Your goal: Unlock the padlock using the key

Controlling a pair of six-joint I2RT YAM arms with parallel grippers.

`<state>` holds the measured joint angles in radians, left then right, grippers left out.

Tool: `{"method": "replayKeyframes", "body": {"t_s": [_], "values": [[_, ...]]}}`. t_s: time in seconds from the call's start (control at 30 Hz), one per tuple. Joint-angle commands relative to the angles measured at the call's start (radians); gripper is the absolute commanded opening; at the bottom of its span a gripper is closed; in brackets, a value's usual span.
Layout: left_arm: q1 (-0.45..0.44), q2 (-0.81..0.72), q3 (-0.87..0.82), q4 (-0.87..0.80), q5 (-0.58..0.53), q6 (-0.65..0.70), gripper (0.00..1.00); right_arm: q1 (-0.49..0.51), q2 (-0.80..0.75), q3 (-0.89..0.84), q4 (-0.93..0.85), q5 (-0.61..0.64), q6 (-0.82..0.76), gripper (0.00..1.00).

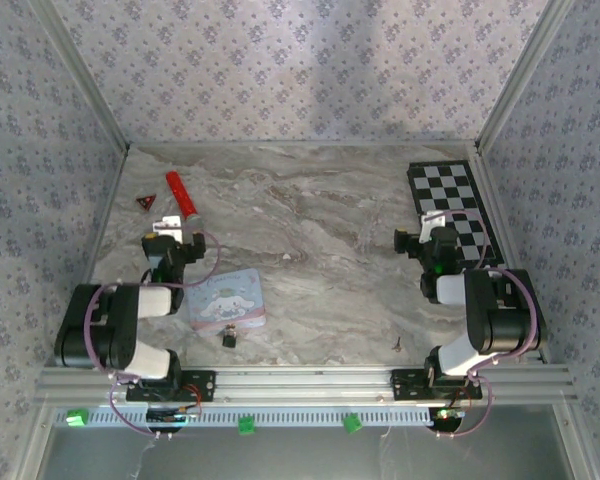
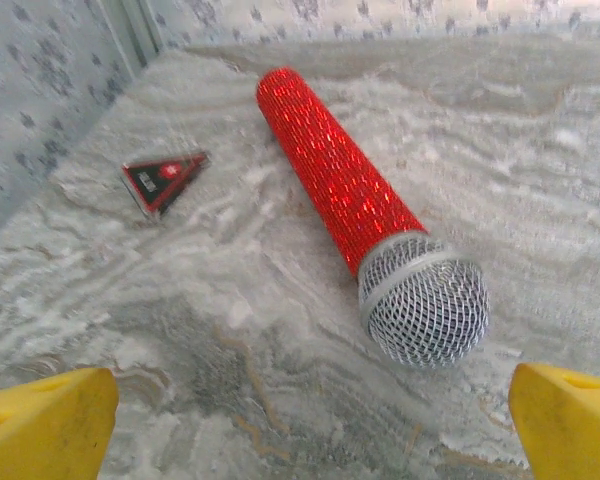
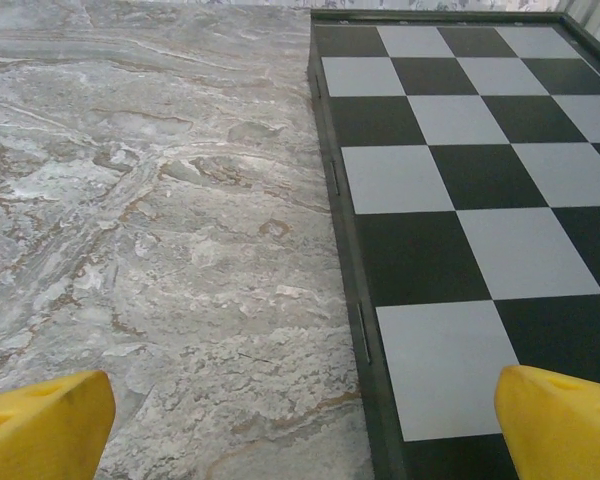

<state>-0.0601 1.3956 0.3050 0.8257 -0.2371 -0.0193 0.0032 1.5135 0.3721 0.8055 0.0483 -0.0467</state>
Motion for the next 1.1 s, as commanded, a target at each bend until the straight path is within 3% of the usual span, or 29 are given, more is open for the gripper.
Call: {"method": "replayKeyframes", "body": {"t_s": [0.0, 0.2, 0.27, 0.37, 0.47, 0.57, 0.6, 0.67, 0.7, 0.77, 0.8, 0.93, 1.07], "values": [[-0.005, -0.121, 0.054, -0.157, -0.066, -0.040, 1.00, 0.013, -0.064, -0.004, -0.001, 0.037, -0.028, 0.99], [-0.037, -0.340, 0.131, -0.441, -0.074, -0.124, 1.00, 0.153, -0.222, 0.000, -0.127, 0.147, -0.139, 0.99], [-0.037, -0.425, 0.189, -0.602, -0.109, -0.235, 1.00, 0.191, -0.312, 0.039, -0.256, 0.152, -0.110, 0.99], [-0.031, -0.508, 0.313, -0.947, -0.238, -0.531, 1.00, 0.210, -0.443, 0.164, -0.509, 0.016, -0.012, 0.99], [-0.006, -0.567, 0.400, -1.159, -0.162, -0.617, 1.00, 0.233, -0.537, 0.294, -0.736, -0.015, 0.101, 0.99], [0.005, -0.664, 0.402, -1.238, -0.086, -0.684, 1.00, 0.223, -0.586, 0.376, -0.892, 0.030, 0.277, 0.99], [0.011, -0.700, 0.386, -1.229, -0.037, -0.672, 1.00, 0.215, -0.594, 0.397, -0.947, 0.052, 0.343, 0.99], [0.019, -0.766, 0.348, -1.184, 0.108, -0.622, 1.00, 0.194, -0.608, 0.437, -1.177, 0.121, 0.625, 0.99], [0.020, -0.787, 0.340, -1.182, 0.147, -0.611, 1.00, 0.163, -0.614, 0.428, -1.191, 0.071, 0.659, 0.99], [0.016, -0.812, 0.332, -1.193, 0.232, -0.574, 1.00, 0.064, -0.625, 0.381, -1.131, -0.180, 0.618, 0.99], [0.009, -0.814, 0.333, -1.214, 0.250, -0.561, 1.00, 0.034, -0.624, 0.379, -1.131, -0.221, 0.624, 0.99], [-0.074, -0.813, 0.313, -1.246, 0.292, -0.535, 1.00, 0.052, -0.583, 0.438, -1.295, -0.233, 0.592, 0.99], [-0.217, -0.806, 0.284, -1.237, 0.256, -0.535, 1.00, 0.169, -0.529, 0.507, -1.485, -0.140, 0.555, 0.99]]}}
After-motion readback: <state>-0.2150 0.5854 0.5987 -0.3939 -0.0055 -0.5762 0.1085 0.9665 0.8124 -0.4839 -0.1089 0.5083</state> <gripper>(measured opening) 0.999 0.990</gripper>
